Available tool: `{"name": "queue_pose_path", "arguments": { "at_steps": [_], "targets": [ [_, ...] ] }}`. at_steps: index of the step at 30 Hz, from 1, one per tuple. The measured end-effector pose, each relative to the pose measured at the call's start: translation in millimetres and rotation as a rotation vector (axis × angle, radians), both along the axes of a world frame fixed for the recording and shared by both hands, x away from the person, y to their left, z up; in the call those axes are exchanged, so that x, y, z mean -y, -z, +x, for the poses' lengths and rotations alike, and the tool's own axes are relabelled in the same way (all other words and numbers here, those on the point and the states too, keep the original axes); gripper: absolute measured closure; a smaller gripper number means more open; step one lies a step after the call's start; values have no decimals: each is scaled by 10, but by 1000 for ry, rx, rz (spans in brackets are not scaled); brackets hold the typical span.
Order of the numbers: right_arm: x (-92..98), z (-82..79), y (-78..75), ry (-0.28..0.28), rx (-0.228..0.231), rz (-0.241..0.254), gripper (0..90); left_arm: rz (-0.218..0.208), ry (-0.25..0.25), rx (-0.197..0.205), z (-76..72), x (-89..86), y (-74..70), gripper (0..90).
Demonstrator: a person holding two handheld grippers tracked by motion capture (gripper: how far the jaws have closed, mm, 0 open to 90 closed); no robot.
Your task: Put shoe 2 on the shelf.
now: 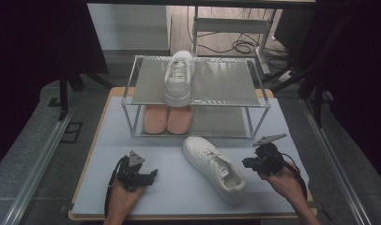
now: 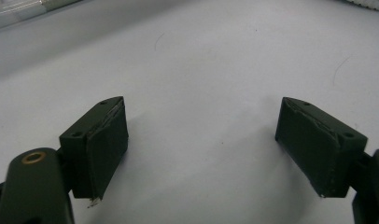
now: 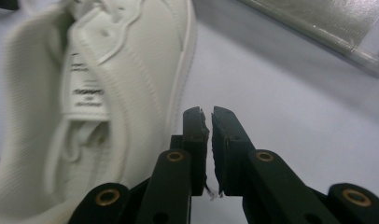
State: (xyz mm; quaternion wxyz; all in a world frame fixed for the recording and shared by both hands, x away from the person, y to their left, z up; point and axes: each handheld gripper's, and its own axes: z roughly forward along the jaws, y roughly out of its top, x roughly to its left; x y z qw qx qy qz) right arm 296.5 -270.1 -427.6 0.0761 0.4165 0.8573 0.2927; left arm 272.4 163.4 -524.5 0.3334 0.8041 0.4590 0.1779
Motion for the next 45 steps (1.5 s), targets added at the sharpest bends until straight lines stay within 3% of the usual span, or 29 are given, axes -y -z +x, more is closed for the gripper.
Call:
{"name": "queue_pose_path", "arguments": {
  "at_steps": [8, 14, 33, 37, 41, 45],
  "targets": [
    [-56, -160, -113, -43, -37, 0, 786, 4, 3, -2, 0, -3, -2, 172],
    [-154, -177, -160, -77, -57, -2, 733, 1, 0, 0, 0, 0, -1, 172],
    [-346, 26, 79, -88, -170, -55, 628, 5, 5, 0, 2, -5, -2, 172],
    [-338, 55, 87, -77, -195, -45, 665, 4, 3, -2, 0, -3, -2, 172],
    [-326, 55, 70, -47, -206, -49, 769, 4, 3, -2, 0, -3, -2, 171],
    [-266, 72, 80, -6, -227, 9, 802, 3, 3, -2, 1, -3, -2, 171]
  ]
}}
